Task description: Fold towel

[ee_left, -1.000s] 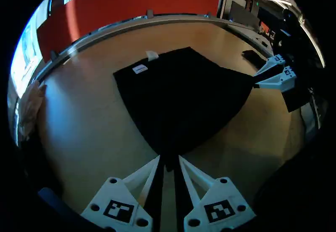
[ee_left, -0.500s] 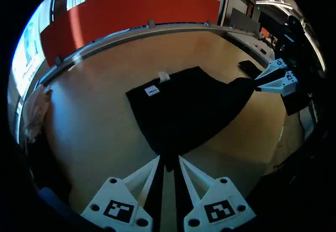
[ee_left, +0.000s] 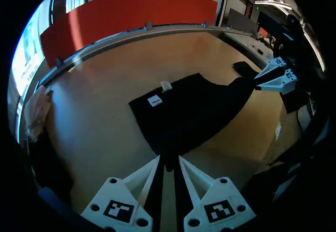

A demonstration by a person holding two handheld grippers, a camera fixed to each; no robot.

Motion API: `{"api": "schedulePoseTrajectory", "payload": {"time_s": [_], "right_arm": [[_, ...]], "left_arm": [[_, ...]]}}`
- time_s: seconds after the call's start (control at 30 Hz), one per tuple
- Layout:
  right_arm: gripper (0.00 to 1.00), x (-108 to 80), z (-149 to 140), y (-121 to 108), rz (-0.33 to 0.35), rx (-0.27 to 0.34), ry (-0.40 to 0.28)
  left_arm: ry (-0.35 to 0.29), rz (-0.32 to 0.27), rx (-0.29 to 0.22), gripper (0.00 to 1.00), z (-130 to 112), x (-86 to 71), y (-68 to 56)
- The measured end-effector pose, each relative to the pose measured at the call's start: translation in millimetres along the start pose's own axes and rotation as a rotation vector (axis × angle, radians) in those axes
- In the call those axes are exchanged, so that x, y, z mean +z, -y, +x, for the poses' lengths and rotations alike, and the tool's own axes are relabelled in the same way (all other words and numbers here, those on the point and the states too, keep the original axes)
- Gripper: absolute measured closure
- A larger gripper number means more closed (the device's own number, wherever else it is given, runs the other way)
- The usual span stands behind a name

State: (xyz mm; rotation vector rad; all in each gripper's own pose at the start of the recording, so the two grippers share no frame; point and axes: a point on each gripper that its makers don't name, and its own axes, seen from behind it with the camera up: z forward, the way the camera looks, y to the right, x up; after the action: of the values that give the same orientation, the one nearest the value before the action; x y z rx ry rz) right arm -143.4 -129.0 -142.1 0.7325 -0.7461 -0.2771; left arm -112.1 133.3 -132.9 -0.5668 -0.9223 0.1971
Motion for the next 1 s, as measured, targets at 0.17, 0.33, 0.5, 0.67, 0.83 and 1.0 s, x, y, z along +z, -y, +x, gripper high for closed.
{"api": "schedulePoseTrajectory", "payload": {"time_s": [0.17, 0.33, 0.5, 0.67, 0.83, 1.0], "right_arm": [[0.81, -4.6, 1, 5, 0.009, 0.004, 0.002], [0.82, -5.8, 0, 6, 0.013, 0.005, 0.006], [0.81, -4.7, -3, 5, 0.013, 0.006, 0.013], [0.81, -1.0, -5, -1, 0.004, 0.012, 0.027], [0.82, 7.3, -3, -12, -0.009, 0.022, 0.038], [0.81, 18.9, 0, -26, -0.021, 0.033, 0.048]], "left_arm": [[0.004, -0.006, 0.0, 0.85, -2, -4.9, -3.9], [0.003, -0.009, -0.002, 0.85, -3, -7.8, -5.8], [-0.003, -0.007, -0.01, 0.85, -1, -6.2, -4.8], [-0.012, 0.0, -0.019, 0.85, 3, -0.1, -1.8], [-0.026, 0.012, -0.022, 0.85, 10, 9.9, 4.3], [-0.037, 0.027, -0.026, 0.85, 19, 22.2, 13.4]]}}
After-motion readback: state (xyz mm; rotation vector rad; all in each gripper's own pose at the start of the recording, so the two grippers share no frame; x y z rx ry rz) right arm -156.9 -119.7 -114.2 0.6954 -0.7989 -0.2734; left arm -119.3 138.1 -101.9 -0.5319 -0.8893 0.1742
